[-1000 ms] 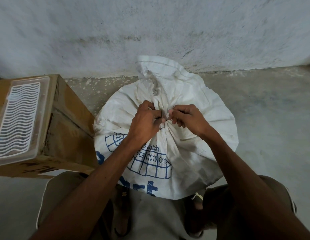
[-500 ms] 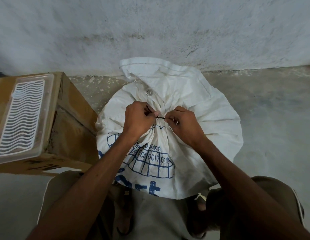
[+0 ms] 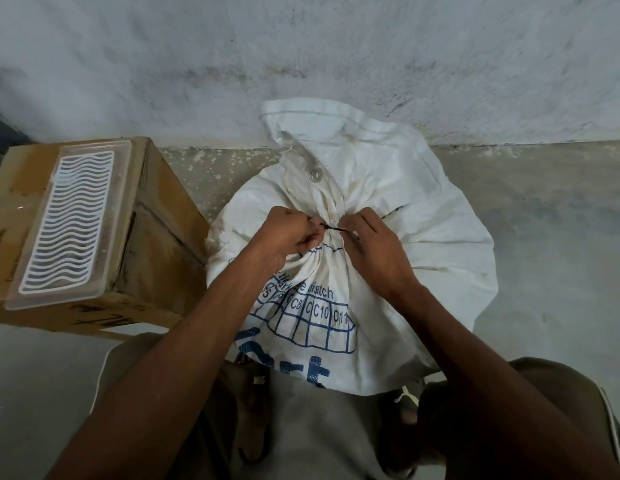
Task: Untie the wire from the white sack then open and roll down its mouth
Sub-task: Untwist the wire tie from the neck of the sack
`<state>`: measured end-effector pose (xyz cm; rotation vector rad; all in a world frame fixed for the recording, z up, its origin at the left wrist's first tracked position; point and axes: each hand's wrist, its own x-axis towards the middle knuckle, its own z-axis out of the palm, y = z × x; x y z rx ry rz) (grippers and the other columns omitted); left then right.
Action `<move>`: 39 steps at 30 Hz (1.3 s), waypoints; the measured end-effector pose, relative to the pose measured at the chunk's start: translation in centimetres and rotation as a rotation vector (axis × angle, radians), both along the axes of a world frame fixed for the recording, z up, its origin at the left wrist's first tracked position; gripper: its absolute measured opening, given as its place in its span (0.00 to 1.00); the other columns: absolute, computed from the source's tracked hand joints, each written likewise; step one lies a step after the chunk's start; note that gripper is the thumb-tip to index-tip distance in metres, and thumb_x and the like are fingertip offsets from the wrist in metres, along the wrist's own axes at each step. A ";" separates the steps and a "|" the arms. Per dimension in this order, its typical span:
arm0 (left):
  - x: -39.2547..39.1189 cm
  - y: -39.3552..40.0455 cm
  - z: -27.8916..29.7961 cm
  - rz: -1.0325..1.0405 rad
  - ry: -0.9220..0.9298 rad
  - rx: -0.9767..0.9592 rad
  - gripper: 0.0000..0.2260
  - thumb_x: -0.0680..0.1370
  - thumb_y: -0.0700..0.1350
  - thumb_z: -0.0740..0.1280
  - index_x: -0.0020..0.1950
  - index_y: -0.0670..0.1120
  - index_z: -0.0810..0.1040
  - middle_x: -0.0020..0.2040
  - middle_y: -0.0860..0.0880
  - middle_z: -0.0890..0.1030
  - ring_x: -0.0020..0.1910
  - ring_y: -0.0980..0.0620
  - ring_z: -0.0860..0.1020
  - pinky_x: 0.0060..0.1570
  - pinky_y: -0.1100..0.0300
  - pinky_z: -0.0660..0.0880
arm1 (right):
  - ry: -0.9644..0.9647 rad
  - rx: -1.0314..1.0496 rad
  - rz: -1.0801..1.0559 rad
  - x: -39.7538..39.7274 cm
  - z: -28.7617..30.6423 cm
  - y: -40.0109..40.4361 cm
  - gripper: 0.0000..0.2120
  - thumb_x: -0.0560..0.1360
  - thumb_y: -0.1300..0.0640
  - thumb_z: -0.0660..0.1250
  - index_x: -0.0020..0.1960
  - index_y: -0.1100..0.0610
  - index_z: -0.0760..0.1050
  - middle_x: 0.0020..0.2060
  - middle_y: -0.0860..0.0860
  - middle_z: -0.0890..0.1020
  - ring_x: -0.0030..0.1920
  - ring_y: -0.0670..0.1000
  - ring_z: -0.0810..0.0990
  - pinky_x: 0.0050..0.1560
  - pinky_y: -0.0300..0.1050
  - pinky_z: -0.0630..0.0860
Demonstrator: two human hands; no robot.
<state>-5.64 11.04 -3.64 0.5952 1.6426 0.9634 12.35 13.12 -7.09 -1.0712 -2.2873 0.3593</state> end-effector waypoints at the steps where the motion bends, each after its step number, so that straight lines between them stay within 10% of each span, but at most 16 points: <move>1: 0.1 -0.1 -0.1 0.007 0.007 0.010 0.07 0.80 0.35 0.67 0.43 0.37 0.81 0.36 0.42 0.82 0.29 0.52 0.78 0.36 0.59 0.77 | 0.011 0.028 0.015 0.0 -0.1 -0.2 0.08 0.79 0.61 0.68 0.58 0.59 0.79 0.52 0.52 0.77 0.49 0.51 0.78 0.44 0.44 0.78; 6: 0.6 -1.0 -0.9 0.040 0.143 0.123 0.10 0.78 0.37 0.65 0.42 0.31 0.79 0.38 0.41 0.79 0.38 0.46 0.74 0.38 0.53 0.69 | 0.077 -0.017 -0.040 -1.1 -0.3 -0.3 0.07 0.78 0.60 0.71 0.55 0.58 0.83 0.49 0.52 0.80 0.50 0.51 0.79 0.52 0.45 0.77; 13: 1.2 -0.6 -1.1 0.048 0.153 0.175 0.09 0.78 0.38 0.66 0.45 0.39 0.85 0.44 0.39 0.86 0.48 0.42 0.85 0.54 0.47 0.82 | 0.092 -0.093 -0.101 -1.1 0.0 0.2 0.04 0.78 0.58 0.70 0.50 0.59 0.82 0.45 0.51 0.78 0.47 0.50 0.77 0.50 0.42 0.74; 26: -1.1 0.2 -1.0 0.062 -0.421 0.033 0.07 0.82 0.32 0.62 0.48 0.36 0.79 0.42 0.44 0.84 0.42 0.51 0.83 0.40 0.63 0.82 | 0.201 -0.021 -0.036 -0.9 0.4 0.8 0.01 0.77 0.62 0.70 0.48 0.60 0.81 0.45 0.51 0.79 0.46 0.50 0.77 0.50 0.46 0.76; 35: -1.9 -0.4 -0.9 -0.292 -0.208 0.226 0.12 0.77 0.27 0.66 0.57 0.35 0.83 0.56 0.37 0.84 0.57 0.46 0.82 0.65 0.56 0.77 | -0.113 0.014 -0.057 -0.6 -0.3 1.0 0.05 0.78 0.66 0.65 0.53 0.61 0.77 0.51 0.55 0.76 0.46 0.56 0.78 0.41 0.56 0.79; 39: -0.7 -0.2 -1.6 -0.258 0.084 0.280 0.09 0.75 0.29 0.70 0.53 0.37 0.85 0.50 0.37 0.86 0.50 0.41 0.83 0.60 0.52 0.76 | -0.076 -0.028 -0.053 -0.9 -0.4 1.2 0.05 0.77 0.69 0.65 0.52 0.64 0.77 0.50 0.57 0.76 0.45 0.56 0.78 0.44 0.55 0.78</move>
